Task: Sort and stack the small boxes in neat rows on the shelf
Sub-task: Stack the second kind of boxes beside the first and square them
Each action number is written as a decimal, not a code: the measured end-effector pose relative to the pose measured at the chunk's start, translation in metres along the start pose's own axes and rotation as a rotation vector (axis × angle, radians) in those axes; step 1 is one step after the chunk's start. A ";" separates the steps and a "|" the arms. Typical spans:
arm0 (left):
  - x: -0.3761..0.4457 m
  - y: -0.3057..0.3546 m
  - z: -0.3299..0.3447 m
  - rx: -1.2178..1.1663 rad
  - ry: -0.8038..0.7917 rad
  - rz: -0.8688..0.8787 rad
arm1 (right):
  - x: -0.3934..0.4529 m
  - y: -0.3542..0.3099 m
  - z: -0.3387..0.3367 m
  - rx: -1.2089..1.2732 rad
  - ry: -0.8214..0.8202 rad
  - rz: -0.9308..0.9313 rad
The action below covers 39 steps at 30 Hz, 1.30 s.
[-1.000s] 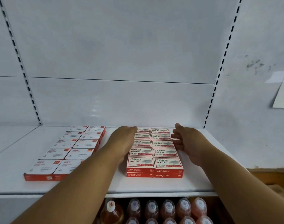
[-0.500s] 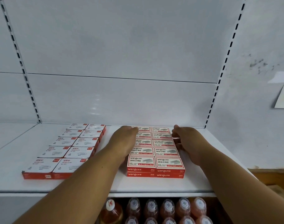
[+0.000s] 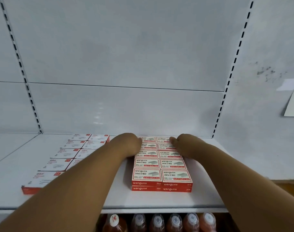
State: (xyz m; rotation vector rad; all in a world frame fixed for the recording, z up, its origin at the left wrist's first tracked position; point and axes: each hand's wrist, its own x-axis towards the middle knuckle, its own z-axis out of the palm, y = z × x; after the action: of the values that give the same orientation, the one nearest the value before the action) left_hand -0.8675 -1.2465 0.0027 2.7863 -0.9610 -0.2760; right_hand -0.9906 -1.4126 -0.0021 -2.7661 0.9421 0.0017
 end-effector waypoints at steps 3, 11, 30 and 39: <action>0.004 -0.003 0.002 0.000 -0.001 0.013 | 0.003 0.000 0.000 -0.006 -0.013 -0.001; -0.001 0.001 -0.001 0.000 0.008 0.036 | -0.002 -0.008 -0.009 -0.013 -0.104 -0.011; 0.024 0.006 0.005 -0.017 0.175 0.246 | 0.015 -0.003 -0.003 0.087 0.133 -0.257; 0.031 0.010 0.017 -0.075 0.129 0.283 | 0.014 -0.003 0.007 0.211 0.078 -0.300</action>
State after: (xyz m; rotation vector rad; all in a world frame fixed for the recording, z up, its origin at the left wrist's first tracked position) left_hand -0.8533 -1.2750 -0.0154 2.5235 -1.2631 -0.0875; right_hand -0.9770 -1.4169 -0.0095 -2.6950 0.5011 -0.2414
